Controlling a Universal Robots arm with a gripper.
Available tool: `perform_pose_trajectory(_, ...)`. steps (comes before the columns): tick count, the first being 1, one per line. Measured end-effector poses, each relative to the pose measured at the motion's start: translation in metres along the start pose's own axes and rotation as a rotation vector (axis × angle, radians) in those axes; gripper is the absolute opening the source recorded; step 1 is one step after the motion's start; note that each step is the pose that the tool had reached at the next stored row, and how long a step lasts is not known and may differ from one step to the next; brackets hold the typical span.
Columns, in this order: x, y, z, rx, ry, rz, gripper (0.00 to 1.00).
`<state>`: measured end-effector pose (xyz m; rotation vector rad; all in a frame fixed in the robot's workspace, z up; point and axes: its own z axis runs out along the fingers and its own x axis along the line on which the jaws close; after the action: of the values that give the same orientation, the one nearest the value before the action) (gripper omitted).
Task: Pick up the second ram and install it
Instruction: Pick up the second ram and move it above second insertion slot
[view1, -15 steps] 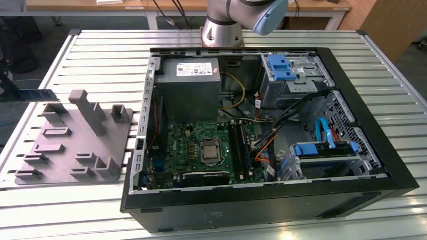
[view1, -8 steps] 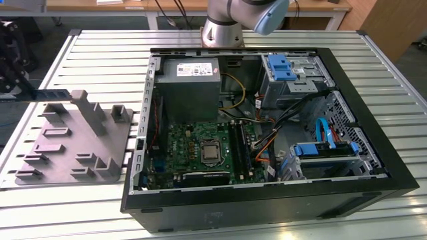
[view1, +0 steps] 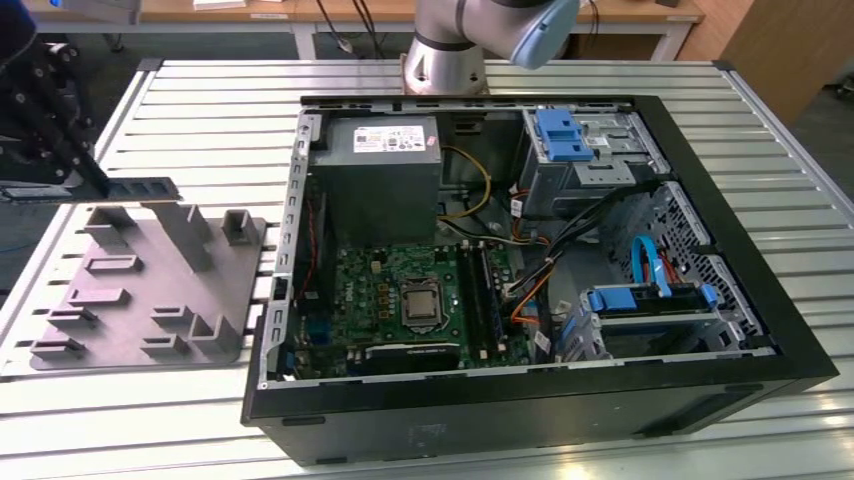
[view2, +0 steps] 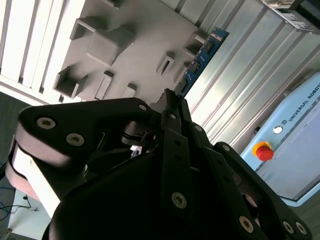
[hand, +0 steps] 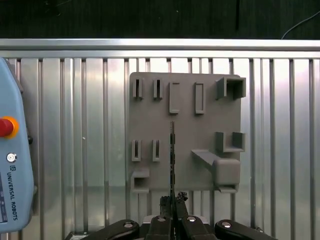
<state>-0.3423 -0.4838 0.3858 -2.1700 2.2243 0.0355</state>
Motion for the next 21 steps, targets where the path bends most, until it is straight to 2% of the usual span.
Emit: perform_pose_trajectory(21, -0.0024, -0.0645, 0.0007, -0.0008, -0.0001, 0.0, 0.14)
